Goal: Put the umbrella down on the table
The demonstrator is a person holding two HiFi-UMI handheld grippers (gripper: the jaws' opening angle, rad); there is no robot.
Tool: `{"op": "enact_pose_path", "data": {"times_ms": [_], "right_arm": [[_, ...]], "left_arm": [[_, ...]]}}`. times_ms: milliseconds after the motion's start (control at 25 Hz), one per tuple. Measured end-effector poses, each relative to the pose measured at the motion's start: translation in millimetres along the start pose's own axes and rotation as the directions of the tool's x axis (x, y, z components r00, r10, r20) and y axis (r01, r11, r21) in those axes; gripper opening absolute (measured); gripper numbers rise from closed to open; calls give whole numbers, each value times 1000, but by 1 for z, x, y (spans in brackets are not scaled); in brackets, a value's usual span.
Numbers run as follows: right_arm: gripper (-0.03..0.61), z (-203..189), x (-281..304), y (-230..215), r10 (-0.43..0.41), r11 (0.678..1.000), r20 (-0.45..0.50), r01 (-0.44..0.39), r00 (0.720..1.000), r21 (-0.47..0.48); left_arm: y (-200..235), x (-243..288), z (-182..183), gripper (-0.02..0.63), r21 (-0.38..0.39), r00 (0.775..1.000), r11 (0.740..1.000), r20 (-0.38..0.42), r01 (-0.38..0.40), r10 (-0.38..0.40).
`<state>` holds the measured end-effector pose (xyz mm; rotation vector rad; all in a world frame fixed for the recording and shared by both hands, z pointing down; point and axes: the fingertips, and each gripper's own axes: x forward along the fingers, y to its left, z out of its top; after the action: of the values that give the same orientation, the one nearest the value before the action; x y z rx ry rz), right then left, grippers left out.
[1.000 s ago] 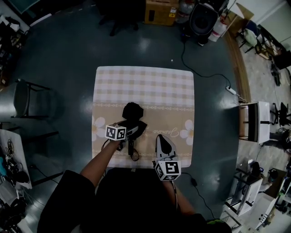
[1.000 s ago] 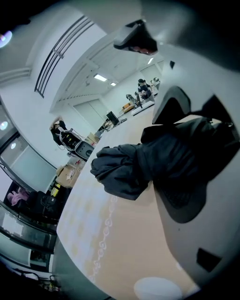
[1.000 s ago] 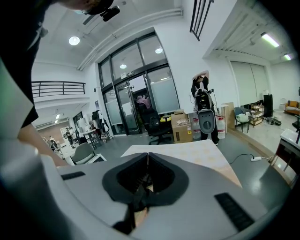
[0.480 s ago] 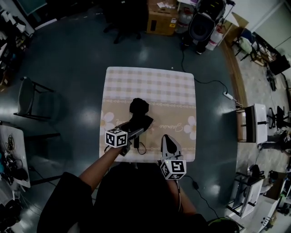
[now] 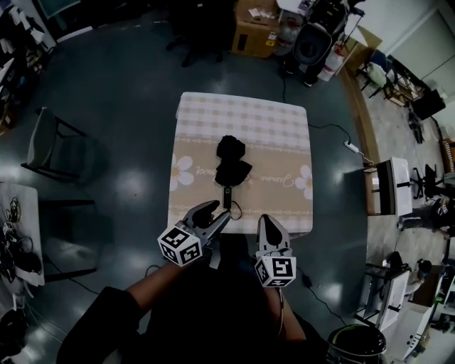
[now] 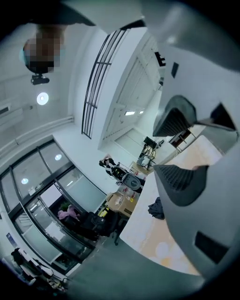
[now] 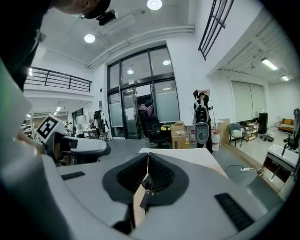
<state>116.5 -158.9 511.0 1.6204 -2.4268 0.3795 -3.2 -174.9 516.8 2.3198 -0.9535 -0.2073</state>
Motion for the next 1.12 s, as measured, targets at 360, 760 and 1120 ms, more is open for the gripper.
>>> {"op": "enact_pose_path", "data": {"times_ms": [360,760,1120], "right_arm": [[18,3,-71,45,26,999,56,-28,998,40],[18,-3,-181,85,100,994,141,-94,985,-50],[18,-44,-278,89,78,994,99,-71,992,-79]], "left_arm": [[-78,-64,-7,18,185,999,982,39,-25,18],[-183,-129,-57,17,316,987,939,120,-138,104],[-247,-189,-115,18,281,978,938,111,-203,178]]}}
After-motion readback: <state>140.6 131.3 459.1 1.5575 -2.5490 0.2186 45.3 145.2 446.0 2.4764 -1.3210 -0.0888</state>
